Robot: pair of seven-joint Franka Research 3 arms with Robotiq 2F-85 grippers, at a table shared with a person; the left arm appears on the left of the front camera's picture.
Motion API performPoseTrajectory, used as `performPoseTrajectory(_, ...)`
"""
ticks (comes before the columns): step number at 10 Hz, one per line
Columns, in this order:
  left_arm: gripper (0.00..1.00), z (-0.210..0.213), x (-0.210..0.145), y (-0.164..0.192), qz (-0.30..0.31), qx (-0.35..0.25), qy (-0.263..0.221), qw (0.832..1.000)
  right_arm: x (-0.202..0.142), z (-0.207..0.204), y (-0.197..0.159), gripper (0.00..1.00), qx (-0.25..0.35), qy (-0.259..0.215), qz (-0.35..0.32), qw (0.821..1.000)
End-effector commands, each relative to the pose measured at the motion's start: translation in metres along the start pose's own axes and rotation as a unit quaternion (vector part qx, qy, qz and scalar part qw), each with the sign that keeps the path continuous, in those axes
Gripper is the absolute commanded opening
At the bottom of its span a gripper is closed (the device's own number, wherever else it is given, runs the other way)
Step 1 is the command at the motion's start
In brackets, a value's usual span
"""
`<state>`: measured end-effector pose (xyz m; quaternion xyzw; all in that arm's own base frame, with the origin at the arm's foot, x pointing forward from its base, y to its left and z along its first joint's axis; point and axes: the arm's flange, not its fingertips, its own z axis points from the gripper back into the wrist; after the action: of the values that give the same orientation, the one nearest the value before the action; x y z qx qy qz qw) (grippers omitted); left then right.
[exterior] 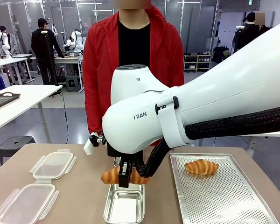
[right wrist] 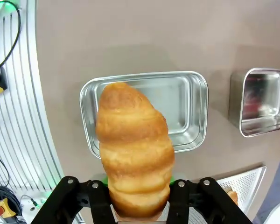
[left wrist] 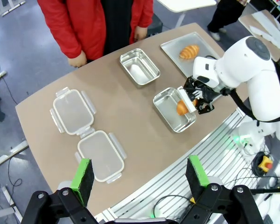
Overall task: Place the bread into the airtight container.
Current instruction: Pick up a Butter Roll and place it into an empty Airtight Container.
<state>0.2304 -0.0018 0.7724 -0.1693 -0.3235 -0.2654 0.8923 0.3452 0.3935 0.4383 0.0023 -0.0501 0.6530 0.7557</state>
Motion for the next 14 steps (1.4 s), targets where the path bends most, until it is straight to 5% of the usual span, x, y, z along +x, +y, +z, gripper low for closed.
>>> performPoseTrajectory(1, 1.0, 0.001, 0.0, 0.0, -0.007, -0.009, -0.001, 1.0, 0.005, -0.016, 0.003, 0.25, -0.013, 0.041, -0.096, 0.994)
performPoseTrajectory(3, 1.0, 0.001, 0.0, 0.0, -0.007, -0.009, -0.001, 1.0, 0.01, -0.031, 0.002, 0.25, 0.001, 0.065, -0.239, 0.969)
performPoseTrajectory(5, 1.0, 0.001, 0.0, 0.0, -0.007, -0.009, -0.001, 1.0, 0.003, -0.049, -0.007, 0.25, 0.036, 0.051, -0.348, 0.936)
performPoseTrajectory(7, 1.0, 0.001, 0.0, 0.0, -0.007, -0.009, -0.001, 1.0, -0.007, -0.073, -0.016, 0.25, 0.009, 0.029, -0.446, 0.894)
performPoseTrajectory(10, 1.0, 0.001, 0.0, 0.0, -0.007, -0.009, -0.001, 1.0, -0.005, -0.111, -0.019, 0.25, 0.065, 0.001, -0.502, 0.863)
performPoseTrajectory(13, 1.0, 0.001, 0.0, 0.0, -0.007, -0.009, -0.001, 1.0, -0.001, -0.11, -0.019, 0.25, 0.027, -0.023, -0.518, 0.855)
performPoseTrajectory(14, 1.0, 0.001, 0.0, 0.0, -0.007, -0.009, -0.001, 1.0, -0.002, -0.107, -0.017, 0.59, 0.027, -0.021, -0.517, 0.855)
